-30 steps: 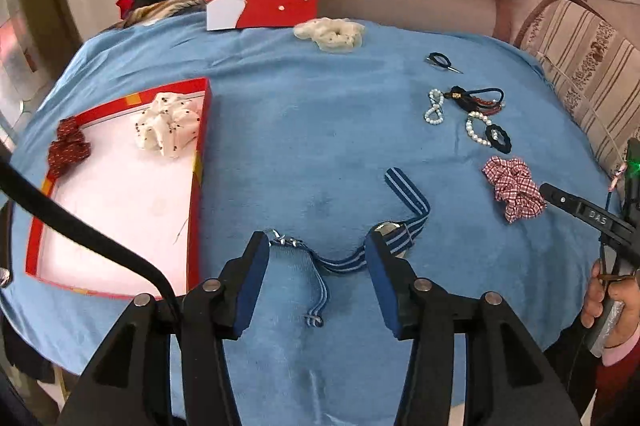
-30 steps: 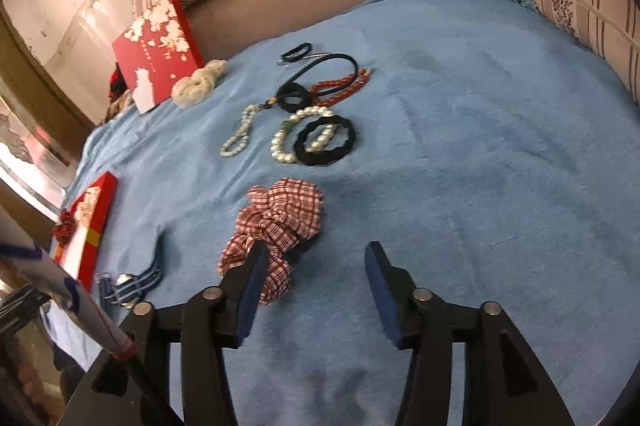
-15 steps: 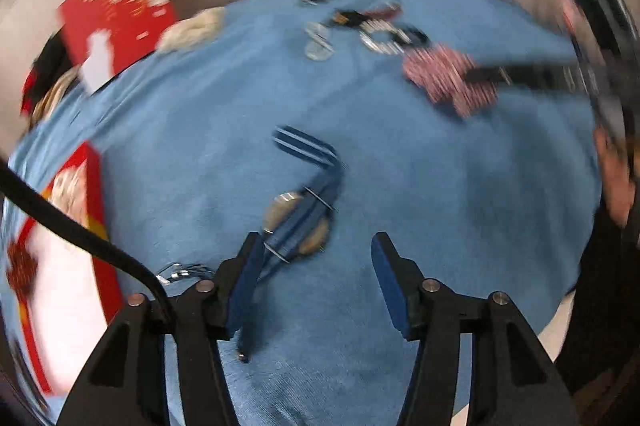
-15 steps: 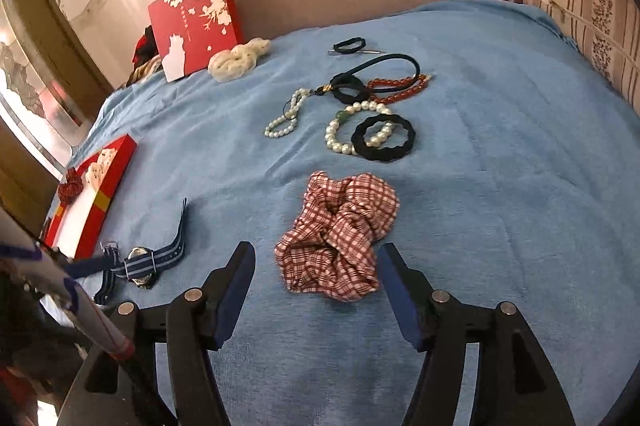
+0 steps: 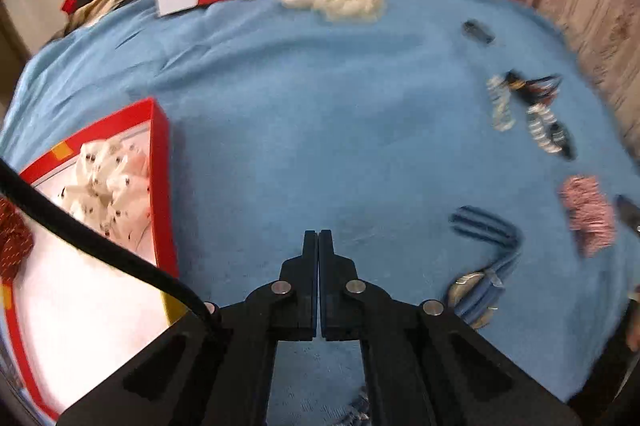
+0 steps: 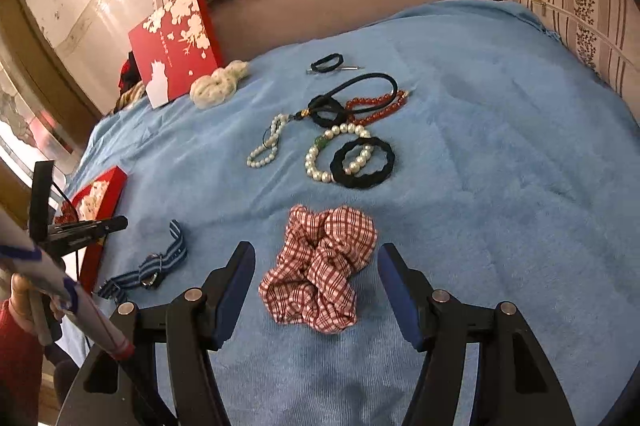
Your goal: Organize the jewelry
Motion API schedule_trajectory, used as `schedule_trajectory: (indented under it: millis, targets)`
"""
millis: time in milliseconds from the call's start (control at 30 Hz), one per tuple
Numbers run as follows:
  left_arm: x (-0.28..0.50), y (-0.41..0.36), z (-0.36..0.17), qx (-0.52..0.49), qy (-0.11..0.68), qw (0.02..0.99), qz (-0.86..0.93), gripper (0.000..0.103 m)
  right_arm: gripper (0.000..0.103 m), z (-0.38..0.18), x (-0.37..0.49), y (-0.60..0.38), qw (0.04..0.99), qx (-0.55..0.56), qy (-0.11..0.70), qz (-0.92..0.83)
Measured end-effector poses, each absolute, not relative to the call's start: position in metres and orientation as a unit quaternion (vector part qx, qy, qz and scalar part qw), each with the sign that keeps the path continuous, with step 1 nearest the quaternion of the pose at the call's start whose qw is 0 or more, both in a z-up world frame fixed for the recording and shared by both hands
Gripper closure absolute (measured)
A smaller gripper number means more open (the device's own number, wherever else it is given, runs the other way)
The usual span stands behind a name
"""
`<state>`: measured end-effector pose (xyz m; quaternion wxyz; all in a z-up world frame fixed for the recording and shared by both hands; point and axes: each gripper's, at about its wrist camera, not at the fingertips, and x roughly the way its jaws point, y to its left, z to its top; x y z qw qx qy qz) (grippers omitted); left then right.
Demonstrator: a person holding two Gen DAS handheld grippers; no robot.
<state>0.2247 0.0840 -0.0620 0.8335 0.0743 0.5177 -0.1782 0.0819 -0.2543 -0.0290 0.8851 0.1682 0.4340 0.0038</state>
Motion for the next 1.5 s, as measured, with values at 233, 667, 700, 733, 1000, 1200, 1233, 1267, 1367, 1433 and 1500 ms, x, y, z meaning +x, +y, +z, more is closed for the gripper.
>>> schedule_trajectory:
  millis: [233,667,700,733,1000,1200,1233,1267,1367,1433,1500]
  targets:
    - [0.15,0.028,-0.055,0.157,0.474,0.809,-0.31,0.055,0.033,-0.037,0.086,-0.254,0.878,0.182,0.443,0.009]
    - [0.228,0.035,-0.071,0.11,0.513,0.812,-0.256,0.08,0.033,-0.034,0.079,-0.267,0.879,0.192,0.436,-0.008]
    - [0.238,0.045,-0.07,0.09,0.517,0.815,-0.248,0.081,0.033,-0.034,0.08,-0.268,0.88,0.19,0.436,-0.009]
    - [0.247,0.055,-0.069,0.064,0.52,0.816,-0.245,0.081,0.033,-0.033,0.081,-0.269,0.88,0.188,0.435,-0.011]
    - [0.275,0.118,-0.073,-0.004,0.539,0.826,-0.164,0.083,0.033,-0.033,0.093,-0.266,0.883,0.186,0.431,-0.01]
    - [0.229,0.118,-0.053,-0.032,0.515,0.842,-0.155,0.044,0.033,-0.036,0.096,-0.252,0.885,0.175,0.432,0.008]
    - [0.222,0.117,-0.052,-0.038,0.515,0.844,-0.145,0.041,0.032,-0.037,0.096,-0.25,0.885,0.17,0.434,0.01]
    - [0.223,0.114,-0.055,-0.04,0.517,0.845,-0.133,0.034,0.031,-0.038,0.096,-0.247,0.885,0.163,0.437,0.012]
    - [0.216,0.1,-0.07,-0.02,0.532,0.841,-0.099,0.033,0.03,-0.045,0.095,-0.241,0.885,0.138,0.445,0.006]
    - [0.218,0.086,-0.084,-0.011,0.552,0.829,-0.092,0.033,0.03,-0.052,0.098,-0.24,0.881,0.13,0.454,0.001]
    - [0.22,0.069,-0.091,0.015,0.546,0.834,-0.075,0.031,0.03,-0.059,0.103,-0.238,0.878,0.122,0.463,-0.004]
